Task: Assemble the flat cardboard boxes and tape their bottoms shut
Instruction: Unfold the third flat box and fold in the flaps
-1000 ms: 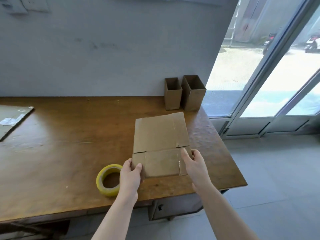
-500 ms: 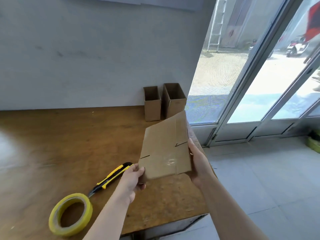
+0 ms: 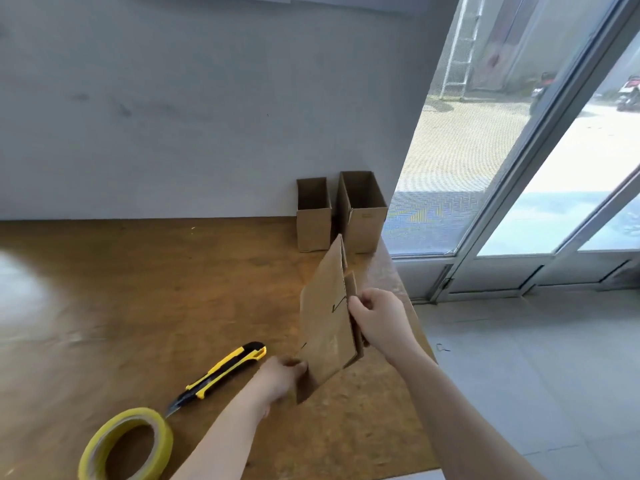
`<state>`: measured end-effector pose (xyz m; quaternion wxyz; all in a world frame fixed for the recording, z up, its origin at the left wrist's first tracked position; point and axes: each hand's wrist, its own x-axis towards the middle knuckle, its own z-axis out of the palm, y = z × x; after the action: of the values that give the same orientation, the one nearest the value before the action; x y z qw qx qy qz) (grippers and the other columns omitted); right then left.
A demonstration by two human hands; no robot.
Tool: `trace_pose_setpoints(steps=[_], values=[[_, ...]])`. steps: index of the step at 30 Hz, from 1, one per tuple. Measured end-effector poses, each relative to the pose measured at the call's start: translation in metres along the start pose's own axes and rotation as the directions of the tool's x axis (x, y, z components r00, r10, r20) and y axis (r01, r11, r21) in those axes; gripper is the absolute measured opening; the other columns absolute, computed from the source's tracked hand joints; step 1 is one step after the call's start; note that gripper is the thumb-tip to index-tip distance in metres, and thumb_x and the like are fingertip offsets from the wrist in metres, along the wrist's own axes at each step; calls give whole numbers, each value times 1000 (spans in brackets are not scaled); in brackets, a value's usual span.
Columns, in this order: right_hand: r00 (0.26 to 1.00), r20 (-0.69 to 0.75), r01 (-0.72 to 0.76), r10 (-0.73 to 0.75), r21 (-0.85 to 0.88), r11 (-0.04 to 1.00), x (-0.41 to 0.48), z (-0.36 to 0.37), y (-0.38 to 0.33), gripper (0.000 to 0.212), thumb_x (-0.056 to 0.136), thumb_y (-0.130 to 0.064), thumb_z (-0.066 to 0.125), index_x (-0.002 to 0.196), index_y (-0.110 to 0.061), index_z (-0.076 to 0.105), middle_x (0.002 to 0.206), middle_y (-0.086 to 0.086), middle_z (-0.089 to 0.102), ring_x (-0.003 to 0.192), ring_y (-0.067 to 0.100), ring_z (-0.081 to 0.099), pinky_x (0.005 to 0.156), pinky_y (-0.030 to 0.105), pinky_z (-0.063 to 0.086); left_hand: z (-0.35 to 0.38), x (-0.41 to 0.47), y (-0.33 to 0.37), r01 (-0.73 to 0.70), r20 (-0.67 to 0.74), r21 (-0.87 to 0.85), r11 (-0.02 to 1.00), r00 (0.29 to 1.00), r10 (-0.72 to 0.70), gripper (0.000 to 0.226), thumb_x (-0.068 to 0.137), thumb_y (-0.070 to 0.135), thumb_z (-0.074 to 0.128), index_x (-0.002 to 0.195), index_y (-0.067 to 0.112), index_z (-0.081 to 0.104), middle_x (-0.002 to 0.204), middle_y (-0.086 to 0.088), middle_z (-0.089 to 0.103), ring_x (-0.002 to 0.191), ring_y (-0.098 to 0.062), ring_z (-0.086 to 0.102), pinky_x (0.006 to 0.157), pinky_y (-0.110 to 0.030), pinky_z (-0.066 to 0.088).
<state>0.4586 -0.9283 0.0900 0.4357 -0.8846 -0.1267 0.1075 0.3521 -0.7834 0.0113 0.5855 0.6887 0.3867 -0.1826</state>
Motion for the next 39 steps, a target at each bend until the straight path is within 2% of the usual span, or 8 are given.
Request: trace_pose_setpoints(steps=[5, 9, 15, 19, 22, 32, 35, 39], values=[[995, 73, 76, -63, -203, 976, 4, 8, 1, 29, 86, -26, 58, 67, -5, 61, 59, 5, 64, 56, 22, 62, 59, 41, 57, 3, -10, 34, -188, -224, -96, 978, 961, 162, 51, 99, 46, 47, 142, 19, 48, 141, -3, 52, 127, -25, 50, 102, -36, 44], [978, 200, 109, -62, -232, 967, 6, 11, -5, 24, 84, -29, 58, 72, -9, 62, 60, 3, 67, 43, 15, 62, 55, 32, 57, 7, -18, 61, -242, -152, -326, 914, 968, 201, 76, 86, 71, 46, 146, 24, 44, 149, 3, 45, 137, -23, 41, 112, -44, 37], [946, 322, 101, -33, -199, 975, 14, 10, -10, 20, 78, -29, 60, 95, -20, 55, 83, -6, 65, 49, 16, 64, 45, 26, 52, 7, -17, 68, -225, -339, -22, 974, 918, 205, 48, 93, 41, 50, 134, 15, 55, 130, -2, 60, 117, -21, 57, 96, -38, 51], [944, 329, 82, 1, -238, 968, 17, 15, -12, 37, 77, -30, 59, 112, -24, 46, 91, -6, 59, 64, 18, 65, 52, 28, 53, 6, -31, 76, -239, -426, 350, 906, 820, 381, 24, 94, 27, 48, 76, 13, 53, 61, 4, 44, 53, -11, 42, 48, -23, 29], [948, 317, 109, -11, -295, 949, 20, 19, -13, 41, 79, -28, 60, 116, -20, 45, 89, -7, 58, 66, 18, 63, 53, 26, 47, 0, -35, 79, -216, -421, 429, 877, 811, 406, 36, 89, 24, 51, 58, 17, 35, 54, 2, 36, 48, -15, 33, 46, -27, 24], [936, 296, -122, 190, -232, 965, 42, -8, 3, 48, 68, -20, 64, 109, -17, 40, 89, 7, 66, 53, 22, 63, 51, 33, 52, -45, -22, 61, -121, -435, 479, 870, 828, 355, 29, 87, 16, 45, 58, 19, 39, 57, 1, 40, 53, -18, 37, 52, -31, 27], [936, 303, -95, 178, -269, 958, 42, -12, 4, 60, 66, -26, 69, 118, -19, 40, 93, 4, 65, 70, 21, 65, 63, 38, 56, -50, -20, 64, -103, -410, 524, 846, 840, 356, 28, 91, 19, 43, 64, 18, 49, 59, 2, 46, 54, -17, 40, 51, -29, 30], [935, 332, 12, 125, -383, 924, 44, -17, 7, 97, 69, -35, 74, 150, -21, 22, 137, 5, 40, 129, 25, 38, 96, 38, 46, -54, -19, 72, -83, -383, 561, 824, 856, 347, 22, 96, 24, 45, 83, 26, 63, 76, 5, 63, 67, -14, 57, 58, -28, 43]])
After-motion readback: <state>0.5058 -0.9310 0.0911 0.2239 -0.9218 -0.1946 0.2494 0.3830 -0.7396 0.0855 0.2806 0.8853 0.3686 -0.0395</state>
